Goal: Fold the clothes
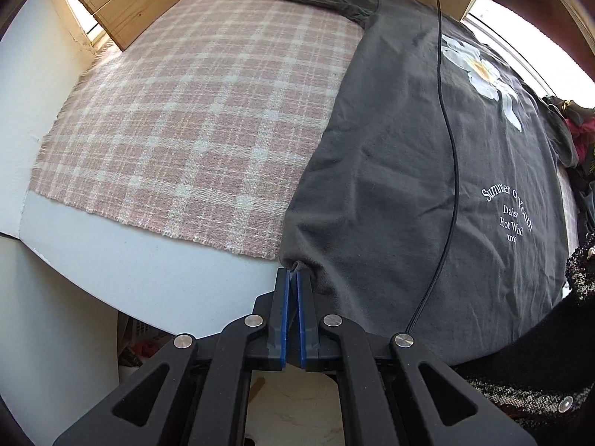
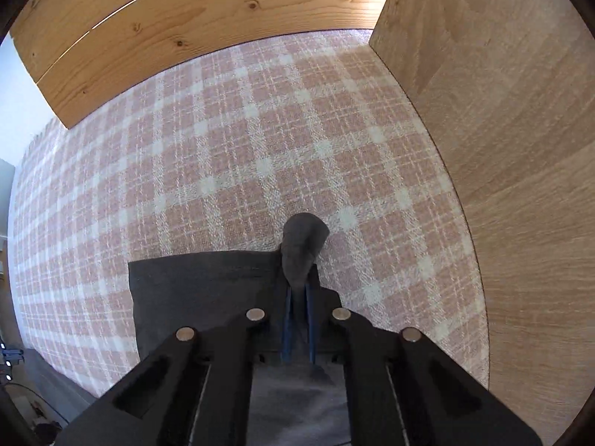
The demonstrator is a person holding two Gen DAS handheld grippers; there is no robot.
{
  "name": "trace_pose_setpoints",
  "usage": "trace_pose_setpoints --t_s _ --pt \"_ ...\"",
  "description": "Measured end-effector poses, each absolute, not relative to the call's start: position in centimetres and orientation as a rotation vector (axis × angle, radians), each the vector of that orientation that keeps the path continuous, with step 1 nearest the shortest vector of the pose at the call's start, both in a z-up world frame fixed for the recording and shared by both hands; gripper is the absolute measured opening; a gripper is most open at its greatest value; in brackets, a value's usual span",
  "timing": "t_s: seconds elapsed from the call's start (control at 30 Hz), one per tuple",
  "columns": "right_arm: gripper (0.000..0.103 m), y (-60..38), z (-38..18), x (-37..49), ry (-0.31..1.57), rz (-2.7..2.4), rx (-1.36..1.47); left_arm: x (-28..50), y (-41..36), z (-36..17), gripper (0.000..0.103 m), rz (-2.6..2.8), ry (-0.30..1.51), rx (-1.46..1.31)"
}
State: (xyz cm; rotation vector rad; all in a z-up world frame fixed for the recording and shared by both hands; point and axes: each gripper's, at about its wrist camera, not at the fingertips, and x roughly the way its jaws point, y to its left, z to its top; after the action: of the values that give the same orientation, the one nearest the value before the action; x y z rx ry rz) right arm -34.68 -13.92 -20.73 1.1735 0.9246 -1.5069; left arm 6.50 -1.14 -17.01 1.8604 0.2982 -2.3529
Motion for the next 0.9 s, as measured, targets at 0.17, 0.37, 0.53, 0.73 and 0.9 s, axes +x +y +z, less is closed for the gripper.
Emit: trace_pose_setpoints --t_s 0.17,0.37,0.53,0.73,0.9 --pt "0.006 -9.7 -17.0 -34.5 0.874 -1.61 1.095 7.2 -0.3 -15.4 0.003 -2.376 0.305 1.821" --pt "0.006 -4.6 -12.5 -34.2 0.809 -1.729 0.997 10.8 0.1 -13.9 0.003 -2.44 0.304 1.782" --pt "0.006 -1.0 -9.1 -33.7 0.785 -1.818 0.937 11.7 0.2 -14.3 0.003 -2.461 0.323 1.77" --pt "0.006 4.1 -7.7 -30.6 0.788 -1.896 0.926 12.5 3.9 -13.3 0.003 -2.541 0.248 1.824" --pt "0.006 9.5 -8.5 -29.0 0.822 -1.969 0.963 13.2 7.6 -13.6 0.003 -2.598 0.251 1.89"
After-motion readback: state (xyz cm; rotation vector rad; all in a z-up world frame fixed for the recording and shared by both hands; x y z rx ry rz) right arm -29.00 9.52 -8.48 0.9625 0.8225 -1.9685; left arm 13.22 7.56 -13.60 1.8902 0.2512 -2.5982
